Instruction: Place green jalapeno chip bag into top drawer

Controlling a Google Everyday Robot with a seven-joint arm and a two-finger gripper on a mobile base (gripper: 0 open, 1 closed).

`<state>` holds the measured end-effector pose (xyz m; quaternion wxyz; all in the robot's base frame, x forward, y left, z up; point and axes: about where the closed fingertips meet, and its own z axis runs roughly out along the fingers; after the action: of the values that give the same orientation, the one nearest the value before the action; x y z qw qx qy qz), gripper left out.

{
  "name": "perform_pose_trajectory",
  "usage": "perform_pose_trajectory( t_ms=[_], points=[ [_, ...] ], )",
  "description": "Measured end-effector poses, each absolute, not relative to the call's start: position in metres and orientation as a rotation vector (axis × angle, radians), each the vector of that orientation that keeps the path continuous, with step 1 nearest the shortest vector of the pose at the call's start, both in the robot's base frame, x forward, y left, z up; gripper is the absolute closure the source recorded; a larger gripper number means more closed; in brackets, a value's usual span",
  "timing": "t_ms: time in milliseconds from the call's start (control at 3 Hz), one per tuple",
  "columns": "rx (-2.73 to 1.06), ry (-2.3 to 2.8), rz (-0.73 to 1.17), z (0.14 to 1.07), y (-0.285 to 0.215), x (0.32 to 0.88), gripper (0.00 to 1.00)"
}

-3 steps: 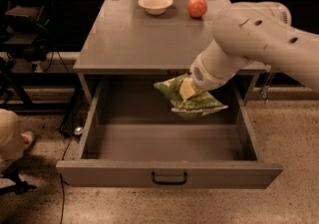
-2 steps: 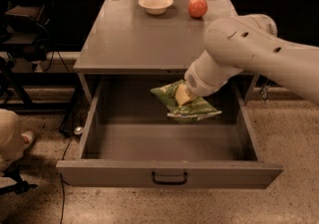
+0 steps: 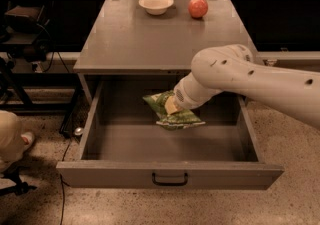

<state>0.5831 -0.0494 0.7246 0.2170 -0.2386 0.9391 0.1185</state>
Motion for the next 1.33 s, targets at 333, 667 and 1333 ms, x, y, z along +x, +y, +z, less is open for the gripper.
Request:
perform_pose_trajectory(
  t_ms=[333, 667, 1333],
  points=[
    [-0.572, 2.575, 0.413, 0.694, -0.037, 0.601, 0.74],
    [-0.54, 2.563, 0.468, 0.684, -0.034, 0.606, 0.52],
    [-0.525, 2.516, 0.57, 0.686, -0.034, 0.607, 0.05]
  ],
)
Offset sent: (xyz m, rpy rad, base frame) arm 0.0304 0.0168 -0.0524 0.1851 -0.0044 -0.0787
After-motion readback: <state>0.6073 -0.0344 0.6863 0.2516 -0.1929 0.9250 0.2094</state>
